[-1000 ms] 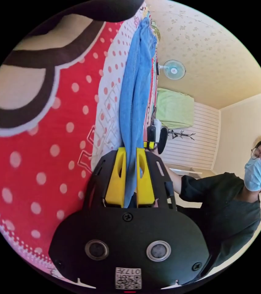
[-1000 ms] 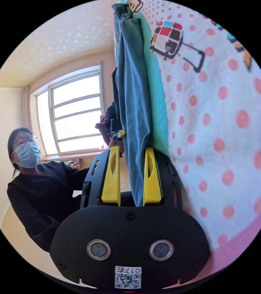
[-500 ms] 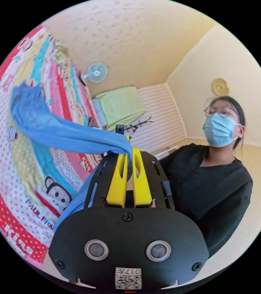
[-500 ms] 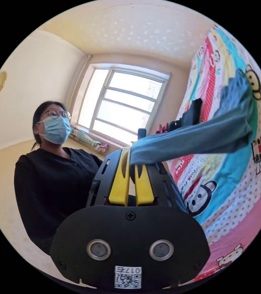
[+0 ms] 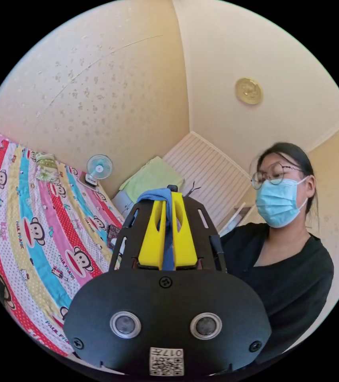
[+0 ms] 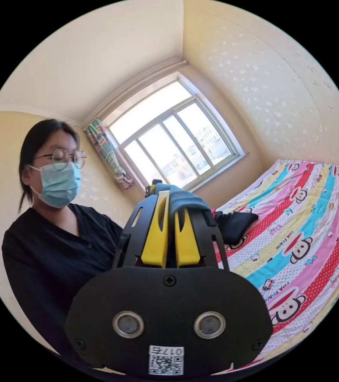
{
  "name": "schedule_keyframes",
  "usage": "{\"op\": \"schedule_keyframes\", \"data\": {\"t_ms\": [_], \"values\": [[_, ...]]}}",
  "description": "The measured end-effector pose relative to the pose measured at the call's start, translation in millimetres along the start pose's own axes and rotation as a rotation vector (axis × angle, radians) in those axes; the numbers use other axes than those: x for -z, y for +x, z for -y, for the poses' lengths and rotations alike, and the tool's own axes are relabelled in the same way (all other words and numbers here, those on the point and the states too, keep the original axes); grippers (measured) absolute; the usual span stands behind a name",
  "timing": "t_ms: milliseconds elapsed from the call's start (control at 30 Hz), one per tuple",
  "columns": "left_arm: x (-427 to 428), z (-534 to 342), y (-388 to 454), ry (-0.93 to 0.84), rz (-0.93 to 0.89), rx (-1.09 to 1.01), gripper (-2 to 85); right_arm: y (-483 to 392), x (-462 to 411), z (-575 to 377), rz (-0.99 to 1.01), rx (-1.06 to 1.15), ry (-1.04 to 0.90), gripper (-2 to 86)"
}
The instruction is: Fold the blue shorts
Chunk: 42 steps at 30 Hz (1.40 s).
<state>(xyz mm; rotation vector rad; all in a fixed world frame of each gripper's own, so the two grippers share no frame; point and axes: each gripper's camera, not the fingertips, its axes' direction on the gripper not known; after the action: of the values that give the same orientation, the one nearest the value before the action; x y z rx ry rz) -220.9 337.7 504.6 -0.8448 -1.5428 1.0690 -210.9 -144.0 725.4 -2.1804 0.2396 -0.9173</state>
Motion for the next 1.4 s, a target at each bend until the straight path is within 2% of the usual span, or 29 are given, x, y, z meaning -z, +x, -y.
{"op": "schedule_keyframes", "data": {"t_ms": [133,200,367,467,533,633,700,833,967,1033,1133,1200,1267,1333,1400], "values": [[-23,-13,-101,-0.014,0.093,0.203,-0.5,92,-18,-15,-0.017,-0.182,-0.035,-0.3],[-30,-21,-137,-0.030,0.146,0.254,-0.4,142,-28,-32,-0.049,-0.225,0.005,-0.2],[-46,-73,-210,-0.136,0.362,0.373,0.6,194,-63,-82,-0.113,-0.311,-0.019,0.0],[-59,-147,-250,-0.236,0.435,0.495,2.9,210,-95,-151,-0.183,-0.397,-0.142,0.4],[-67,-224,-283,-0.303,0.417,0.690,6.8,223,-111,-209,-0.191,-0.513,-0.230,1.0],[-67,-316,-314,-0.345,0.378,0.973,14.7,244,-126,-314,-0.189,-0.790,-0.380,5.5],[-60,-348,-322,-0.333,0.394,1.072,16.2,252,-119,-376,-0.231,-0.978,-0.455,9.8],[-46,-340,-343,-0.226,0.421,1.047,16.1,270,-90,-393,-0.241,-1.091,-0.312,12.2],[-54,-299,-383,-0.257,0.509,0.936,17.7,314,-89,-356,-0.289,-1.034,-0.203,14.8],[-71,-290,-425,-0.327,0.493,0.963,19.9,339,-105,-344,-0.325,-1.021,-0.233,16.0],[-99,-299,-460,-0.369,0.441,1.044,17.3,372,-152,-354,-0.257,-1.109,-0.336,17.7],[-100,-301,-456,-0.335,0.576,1.070,13.8,356,-170,-353,-0.460,-1.085,-0.320,17.2],[-103,-302,-452,-0.302,0.589,1.068,11.6,337,-188,-351,-0.503,-1.030,-0.339,16.0],[-108,-309,-454,-0.356,0.474,1.126,9.5,326,-203,-353,-0.476,-1.026,-0.428,13.2],[-105,-315,-456,-0.411,0.377,1.201,8.6,315,-211,-360,-0.270,-1.100,-0.485,8.3]]}}
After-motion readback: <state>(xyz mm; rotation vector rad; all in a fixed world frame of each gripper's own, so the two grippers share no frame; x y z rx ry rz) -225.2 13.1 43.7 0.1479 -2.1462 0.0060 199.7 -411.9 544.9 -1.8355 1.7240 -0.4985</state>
